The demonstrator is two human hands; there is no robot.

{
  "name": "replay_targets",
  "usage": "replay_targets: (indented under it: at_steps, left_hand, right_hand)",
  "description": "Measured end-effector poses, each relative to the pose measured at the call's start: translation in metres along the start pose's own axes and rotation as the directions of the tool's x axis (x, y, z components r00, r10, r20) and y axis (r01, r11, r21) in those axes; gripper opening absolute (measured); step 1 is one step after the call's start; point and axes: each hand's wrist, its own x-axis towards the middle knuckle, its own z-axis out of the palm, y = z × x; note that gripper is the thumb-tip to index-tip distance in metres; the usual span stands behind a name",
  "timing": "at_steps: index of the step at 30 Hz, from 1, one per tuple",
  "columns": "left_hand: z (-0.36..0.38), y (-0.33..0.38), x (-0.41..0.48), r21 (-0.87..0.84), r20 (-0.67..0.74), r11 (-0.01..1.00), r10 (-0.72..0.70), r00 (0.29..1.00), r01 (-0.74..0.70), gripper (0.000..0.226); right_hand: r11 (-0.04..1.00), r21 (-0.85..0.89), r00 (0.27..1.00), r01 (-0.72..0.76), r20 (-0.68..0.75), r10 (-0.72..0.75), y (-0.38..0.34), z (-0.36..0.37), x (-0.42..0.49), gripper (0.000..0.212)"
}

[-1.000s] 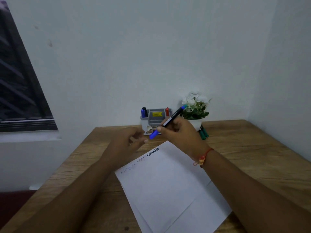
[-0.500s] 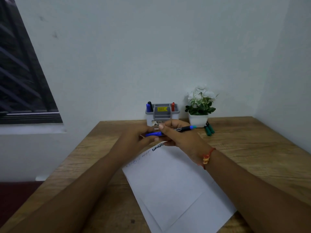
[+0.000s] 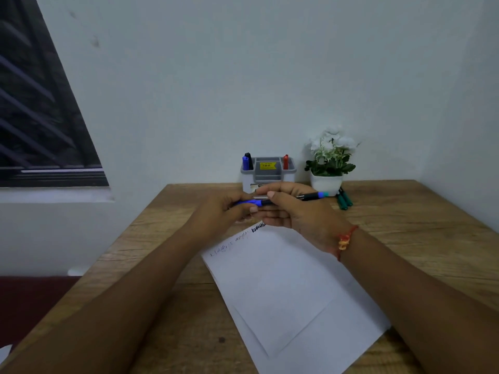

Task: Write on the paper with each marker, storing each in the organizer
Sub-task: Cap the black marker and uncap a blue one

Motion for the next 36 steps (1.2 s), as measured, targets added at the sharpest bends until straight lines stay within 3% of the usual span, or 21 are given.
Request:
replay_targets:
  at_steps: [5,7,9,12,15,17,23,30,33,35,36]
  left_hand:
    - [-0.005,-0.004,0.001,0.074,-0.042,0.996,-0.044,0.998,0.047,0.017]
    - [-0.008,-0.010,0.002,0.176,-0.016,0.981,-0.079,0.997,0.080,0.019]
    - [-0.010,-0.015,0.002,0.281,0.029,0.953,-0.128,0.991,0.114,0.016]
    - [-0.011,-0.019,0.001,0.353,0.074,0.927,-0.162,0.984,0.126,0.013]
    - [-0.012,-0.020,0.002,0.408,0.200,0.910,-0.169,0.965,0.075,0.009]
    - [-0.012,-0.019,0.002,0.427,0.262,0.902,-0.198,0.945,0.071,0.014]
    - [-0.011,-0.021,0.003,0.372,0.272,0.913,-0.278,0.921,0.166,0.022]
    - [-0.008,-0.024,0.003,0.355,0.173,0.919,-0.243,0.954,0.170,0.016]
    - [-0.007,-0.025,0.004,0.366,0.168,0.917,-0.233,0.958,0.159,0.016]
    - [-0.008,-0.026,0.003,0.356,0.172,0.922,-0.227,0.959,0.155,0.016]
    - [-0.008,-0.026,0.003,0.353,0.174,0.923,-0.225,0.959,0.152,0.015]
  right_hand:
    - [0.994,-0.098,0.996,-0.048,-0.084,0.040,-0.011,-0.012,-0.001,0.053]
    - [0.966,-0.259,0.996,-0.009,-0.084,-0.013,-0.011,-0.018,-0.002,0.044]
    - [0.829,-0.547,0.993,0.117,0.061,-0.100,-0.004,-0.022,-0.002,0.028]
    - [0.441,-0.861,0.959,0.253,0.283,0.002,0.002,-0.016,-0.001,0.035]
    - [0.332,-0.905,0.922,0.265,0.338,0.186,0.002,-0.001,-0.001,0.055]
    - [0.302,-0.915,0.912,0.266,0.341,0.229,0.002,0.000,0.000,0.062]
    - [0.304,-0.915,0.914,0.266,0.340,0.223,0.007,-0.004,0.004,0.063]
    - [0.360,-0.896,0.946,0.261,0.312,0.091,0.020,-0.022,0.011,0.064]
    - [0.439,-0.866,0.954,0.239,0.295,0.063,0.028,-0.030,0.013,0.057]
    - [0.590,-0.781,0.974,0.204,0.225,-0.040,0.032,-0.032,0.014,0.035]
    - [0.710,-0.688,0.989,0.148,0.121,-0.089,0.031,-0.031,0.014,0.024]
